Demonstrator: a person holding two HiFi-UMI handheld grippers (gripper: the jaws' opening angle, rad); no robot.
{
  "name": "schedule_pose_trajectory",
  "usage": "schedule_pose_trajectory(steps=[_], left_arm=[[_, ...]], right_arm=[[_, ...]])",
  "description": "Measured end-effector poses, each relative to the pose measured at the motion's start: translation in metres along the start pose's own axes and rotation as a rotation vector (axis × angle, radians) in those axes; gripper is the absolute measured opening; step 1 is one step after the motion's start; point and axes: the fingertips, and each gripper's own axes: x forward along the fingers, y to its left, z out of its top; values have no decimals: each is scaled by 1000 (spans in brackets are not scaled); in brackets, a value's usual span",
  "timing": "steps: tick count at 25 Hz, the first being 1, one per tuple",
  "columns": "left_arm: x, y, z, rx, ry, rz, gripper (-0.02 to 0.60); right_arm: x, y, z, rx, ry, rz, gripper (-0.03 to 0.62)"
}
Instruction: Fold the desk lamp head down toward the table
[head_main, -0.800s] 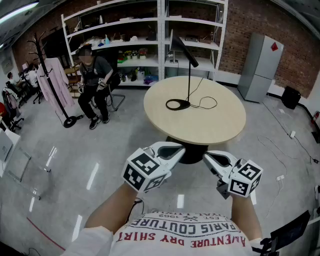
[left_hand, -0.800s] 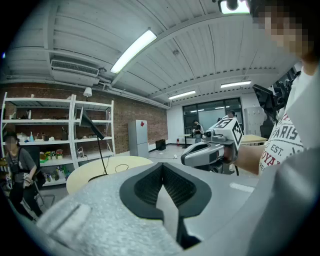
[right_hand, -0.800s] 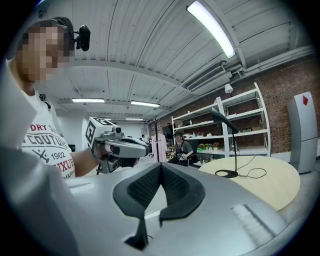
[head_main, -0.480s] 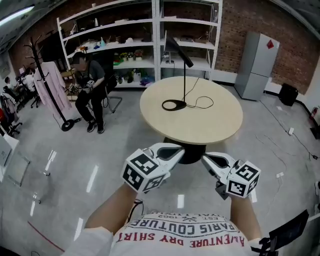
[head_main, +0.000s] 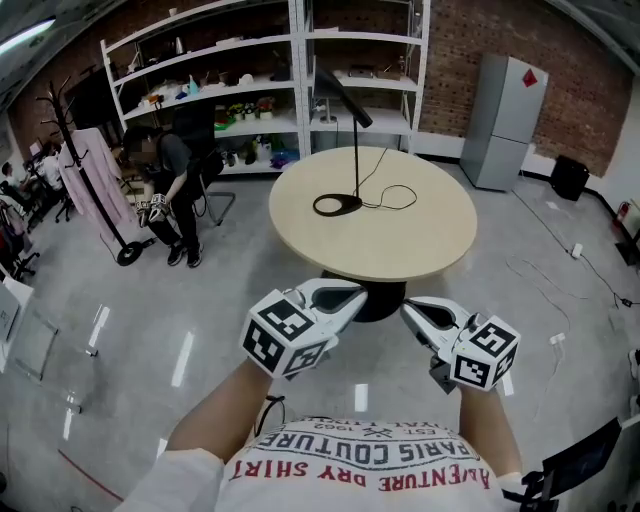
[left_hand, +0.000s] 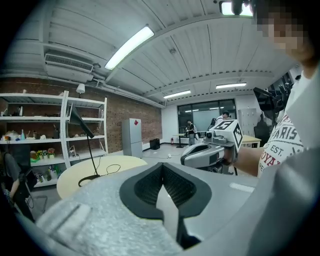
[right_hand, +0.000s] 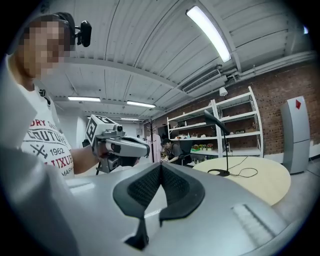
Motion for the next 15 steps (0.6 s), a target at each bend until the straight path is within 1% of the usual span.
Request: schedule_pose_trajectory(steps=[4,9,15], left_arm=[[2,2,-6,1,16,-1,2],[8,8,-23,-22,41,7,3],[11,31,-25,-45,39,4,3]], right_arm=[[-1,-6,-3,17,-12,-9,2],[5,-15,-20,46,6,-5,2],[28,-25,-17,55,12,2,3]])
